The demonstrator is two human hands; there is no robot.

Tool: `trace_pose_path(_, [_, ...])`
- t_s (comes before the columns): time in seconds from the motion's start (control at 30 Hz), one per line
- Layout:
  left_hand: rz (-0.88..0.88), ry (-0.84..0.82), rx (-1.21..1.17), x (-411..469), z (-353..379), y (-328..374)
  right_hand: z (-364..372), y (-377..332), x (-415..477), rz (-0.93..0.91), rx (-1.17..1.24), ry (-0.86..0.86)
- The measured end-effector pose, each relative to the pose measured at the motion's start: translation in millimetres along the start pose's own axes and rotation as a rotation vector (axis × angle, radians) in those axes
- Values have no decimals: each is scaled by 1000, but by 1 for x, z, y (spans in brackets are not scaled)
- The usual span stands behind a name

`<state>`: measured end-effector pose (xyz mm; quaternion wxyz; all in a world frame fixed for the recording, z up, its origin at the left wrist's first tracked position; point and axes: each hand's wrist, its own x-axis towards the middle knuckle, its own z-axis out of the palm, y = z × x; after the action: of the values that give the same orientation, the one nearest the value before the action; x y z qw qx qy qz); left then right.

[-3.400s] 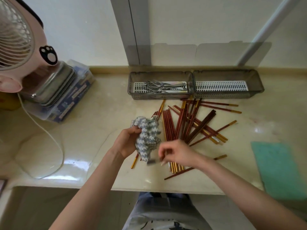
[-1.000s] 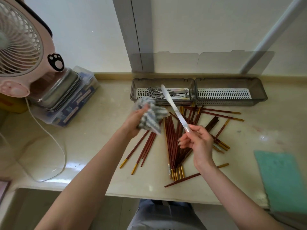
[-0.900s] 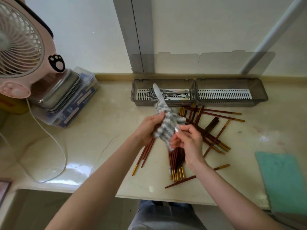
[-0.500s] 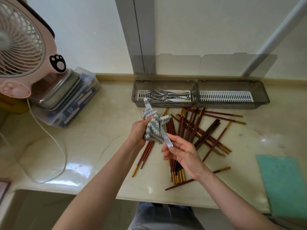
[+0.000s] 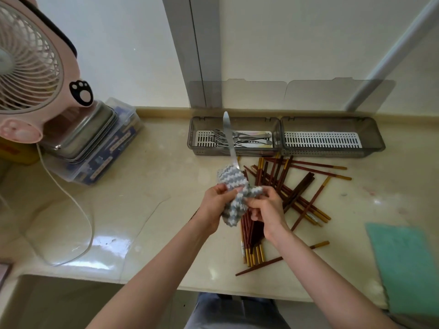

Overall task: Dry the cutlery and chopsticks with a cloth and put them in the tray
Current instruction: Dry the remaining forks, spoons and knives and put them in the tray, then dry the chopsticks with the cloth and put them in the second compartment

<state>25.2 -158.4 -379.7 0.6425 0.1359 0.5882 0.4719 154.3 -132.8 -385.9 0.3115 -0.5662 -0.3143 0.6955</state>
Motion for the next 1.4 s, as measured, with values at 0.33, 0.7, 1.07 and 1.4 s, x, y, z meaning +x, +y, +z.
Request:
trace_pose_path(0.33, [212, 123, 599, 15, 7, -5, 11, -38, 43, -119, -230, -27])
trace_pose_path(0.7, [4, 176, 89, 0, -25, 11, 27, -93, 126, -651, -1340, 43])
trace_pose_path(1.07, [-274, 103, -323, -2, -55, 24, -4, -69, 110, -805, -1259, 54])
trace_pose_path(1.4, [-306, -4, -325, 15, -35, 16, -19, 3, 77, -359, -1454, 245])
